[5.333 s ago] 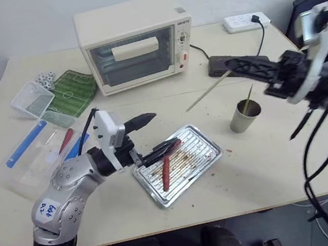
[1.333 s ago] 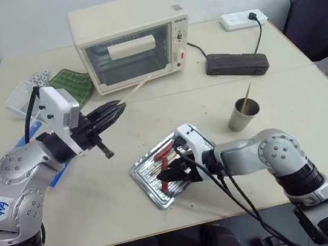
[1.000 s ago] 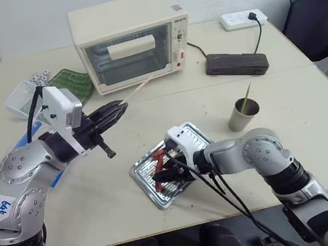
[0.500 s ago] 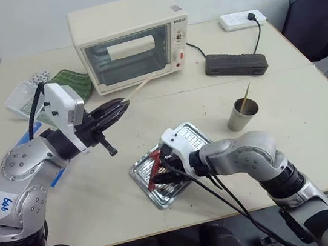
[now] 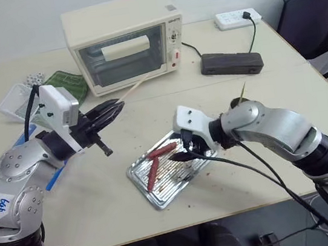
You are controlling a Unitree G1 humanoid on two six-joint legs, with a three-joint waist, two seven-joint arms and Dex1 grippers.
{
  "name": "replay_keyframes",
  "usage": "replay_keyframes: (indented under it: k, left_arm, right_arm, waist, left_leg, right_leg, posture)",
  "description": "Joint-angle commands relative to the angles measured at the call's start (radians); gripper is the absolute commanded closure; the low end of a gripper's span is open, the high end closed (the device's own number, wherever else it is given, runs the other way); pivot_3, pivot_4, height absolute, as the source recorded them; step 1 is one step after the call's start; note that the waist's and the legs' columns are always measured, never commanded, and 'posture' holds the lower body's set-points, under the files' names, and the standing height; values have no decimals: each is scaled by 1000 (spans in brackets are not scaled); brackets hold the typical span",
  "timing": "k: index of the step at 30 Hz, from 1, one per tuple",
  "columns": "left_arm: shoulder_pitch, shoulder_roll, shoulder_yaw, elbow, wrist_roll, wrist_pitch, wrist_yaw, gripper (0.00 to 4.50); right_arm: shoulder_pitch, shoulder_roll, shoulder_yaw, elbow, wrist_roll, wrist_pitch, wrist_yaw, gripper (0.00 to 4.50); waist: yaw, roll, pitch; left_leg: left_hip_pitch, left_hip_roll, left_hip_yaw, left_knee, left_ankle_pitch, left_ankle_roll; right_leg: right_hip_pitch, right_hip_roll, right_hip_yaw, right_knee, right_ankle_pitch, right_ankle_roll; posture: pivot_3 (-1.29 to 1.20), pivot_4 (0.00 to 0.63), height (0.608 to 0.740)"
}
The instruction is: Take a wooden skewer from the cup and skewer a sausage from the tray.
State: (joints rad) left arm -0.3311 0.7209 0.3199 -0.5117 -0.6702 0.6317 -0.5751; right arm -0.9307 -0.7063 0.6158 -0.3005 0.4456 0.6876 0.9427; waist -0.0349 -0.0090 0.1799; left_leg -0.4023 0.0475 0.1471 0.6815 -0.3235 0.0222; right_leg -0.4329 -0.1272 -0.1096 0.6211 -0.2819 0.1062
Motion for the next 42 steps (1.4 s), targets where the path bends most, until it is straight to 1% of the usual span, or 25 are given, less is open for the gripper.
replay_keyframes:
  k: [1, 3, 5, 11, 15, 20, 25, 29, 31, 38, 40, 42]
  left_arm:
    - [29, 30, 77, -44, -17, -8, -5, 4500]
    - [49, 40, 101, -53, -19, -4, -1, 4500]
    - [68, 46, 122, -66, -22, -1, 6, 4500]
    - [100, 49, 164, -112, -38, 16, 43, 4500]
    - [123, 47, 177, -140, -51, 28, 64, 4500]
    - [129, 46, 176, -156, -60, 37, 83, 4500]
    - [120, 46, 167, -161, -66, 42, 100, 4500]
    - [111, 47, 163, -160, -68, 39, 109, 4500]
    - [109, 48, 161, -160, -69, 39, 113, 4500]
    - [92, 50, 149, -146, -63, 34, 112, 4500]
    - [89, 49, 145, -145, -60, 33, 111, 4500]
    - [84, 48, 140, -142, -58, 31, 109, 4500]
  right_arm:
    - [-28, 32, 50, 35, -107, -266, 218, 1275]
    - [-43, 70, 67, 99, -155, -381, 303, 1275]
    - [-61, 121, 83, 193, -218, -487, 351, 1275]
    - [-83, 266, 92, 410, -331, -676, 424, 1275]
    - [-95, 335, 99, 566, -416, -816, 455, 1275]
    - [-107, 400, 85, 695, -471, -900, 479, 1275]
    - [-130, 464, 71, 822, -520, -963, 469, 1275]
    - [-122, 472, 73, 872, -540, -999, 496, 2114]
    - [-118, 472, 68, 877, -544, -1003, 501, 2761]
    - [-105, 472, 53, 870, -538, -981, 521, 2761]
    - [-100, 471, 51, 864, -537, -975, 527, 3124]
    - [-94, 471, 48, 859, -539, -973, 529, 3625]
  waist:
    - [3, 0, 0]
    - [5, -1, 0]
    - [5, -1, 0]
    - [6, -1, 0]
    - [2, -1, 0]
    - [2, -1, 0]
    - [0, -1, 0]
    - [0, -1, 0]
    - [0, -1, 0]
    - [0, -1, 0]
    - [0, -1, 0]
    - [0, -1, 0]
  left_leg:
    - [0, 1, 0, 0, 0, 0]
    - [0, 0, 0, 1, 0, 0]
    - [0, -1, 0, 2, 0, 1]
    - [0, -1, -2, 2, 0, 1]
    - [0, 0, -2, 2, 0, 0]
    - [1, 0, -2, 2, 0, 0]
    - [1, 0, -2, 2, 1, -1]
    - [2, 0, -2, 2, 0, -1]
    - [2, 0, -2, 2, 1, -1]
    - [4, 0, -1, 2, 1, -2]
    - [4, 0, -1, 2, 1, -2]
    - [4, 0, -1, 2, 1, -2]
  right_leg:
    - [0, 0, 0, 0, 0, 0]
    - [1, -1, 0, 0, 0, 0]
    - [1, -3, 0, 1, 0, 0]
    - [2, -3, -1, 1, 0, 0]
    - [2, -3, -1, 2, 0, 0]
    - [2, -3, -1, 2, 0, 0]
    - [2, -3, 0, 3, 0, -1]
    - [2, -3, 0, 3, -1, -1]
    - [3, -3, 0, 4, -1, -1]
    - [3, -3, 1, 5, -1, -2]
    - [3, -3, 1, 6, -1, -2]
    - [3, -3, 1, 6, -1, -2]
  posture:
    - [0, 150, 740]
    - [0, 150, 740]
    - [0, 150, 740]
    - [0, 150, 740]
    - [0, 150, 740]
    - [0, 150, 740]
    - [0, 150, 740]
    - [0, 150, 740]
    - [0, 150, 740]
    - [0, 150, 740]
    - [0, 150, 740]
    - [0, 150, 740]
